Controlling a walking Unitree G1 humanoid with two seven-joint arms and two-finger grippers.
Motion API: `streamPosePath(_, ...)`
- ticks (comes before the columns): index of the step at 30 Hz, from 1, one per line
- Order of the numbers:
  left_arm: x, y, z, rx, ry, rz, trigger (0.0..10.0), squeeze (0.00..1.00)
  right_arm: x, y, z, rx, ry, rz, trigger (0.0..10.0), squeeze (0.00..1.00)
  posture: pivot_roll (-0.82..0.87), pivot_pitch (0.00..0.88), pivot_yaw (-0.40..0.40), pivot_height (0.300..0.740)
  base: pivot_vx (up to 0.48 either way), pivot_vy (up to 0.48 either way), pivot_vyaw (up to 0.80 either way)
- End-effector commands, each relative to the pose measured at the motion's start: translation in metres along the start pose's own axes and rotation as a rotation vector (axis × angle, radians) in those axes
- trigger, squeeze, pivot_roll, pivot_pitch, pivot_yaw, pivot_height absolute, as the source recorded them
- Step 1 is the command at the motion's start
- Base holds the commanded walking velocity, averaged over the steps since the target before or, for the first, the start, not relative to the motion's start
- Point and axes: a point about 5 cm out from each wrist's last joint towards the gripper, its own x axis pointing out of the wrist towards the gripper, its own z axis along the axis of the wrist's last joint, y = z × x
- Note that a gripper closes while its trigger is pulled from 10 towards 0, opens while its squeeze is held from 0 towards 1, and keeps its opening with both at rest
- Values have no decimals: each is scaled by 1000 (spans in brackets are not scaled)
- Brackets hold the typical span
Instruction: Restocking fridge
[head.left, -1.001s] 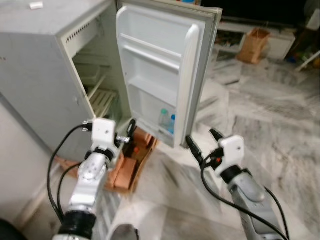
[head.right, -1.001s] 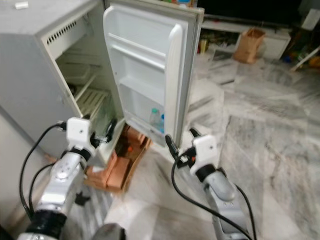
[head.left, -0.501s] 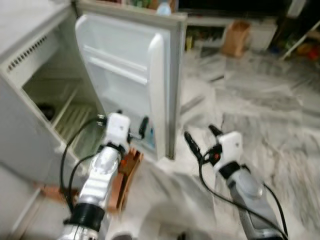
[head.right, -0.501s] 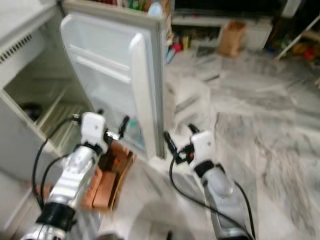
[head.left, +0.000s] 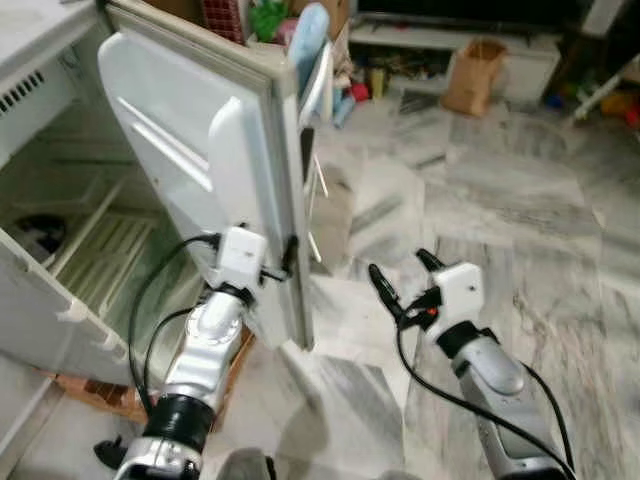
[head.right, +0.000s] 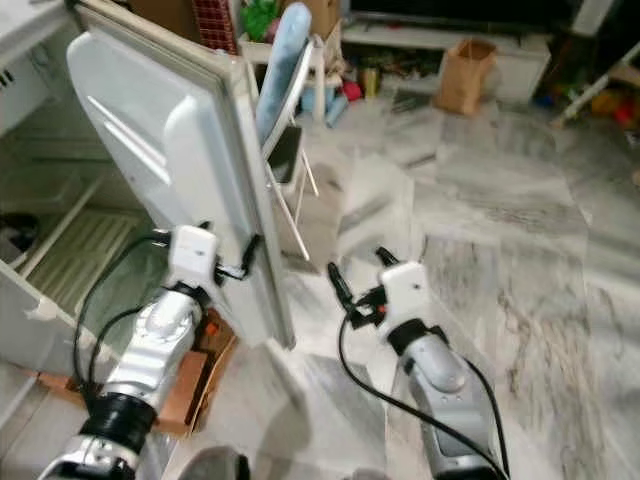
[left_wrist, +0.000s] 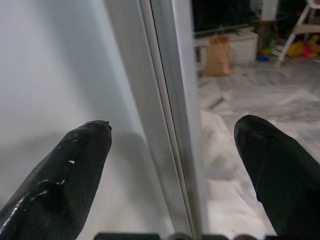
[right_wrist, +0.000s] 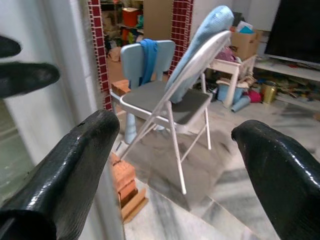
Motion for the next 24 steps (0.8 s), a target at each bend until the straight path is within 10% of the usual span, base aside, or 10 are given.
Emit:
streamPosePath(1, 2, 7, -3, 22, 15, 8, 10000, 0, 6, 8, 4, 4, -20, 27, 10000, 0, 54, 49, 13, 740, 442, 0, 0)
streamPosePath(16, 46, -19, 28, 49, -51, -100, 10000, 0, 7, 7, 4, -1, -24, 13, 10000, 0, 40, 45, 17, 740, 449, 0, 0)
streamPosePath(24, 30, -20, 20, 17, -89, -107, 10000, 0, 4, 6, 3, -5, -24, -9, 10000, 0, 44, 50, 25, 740, 436, -32, 0)
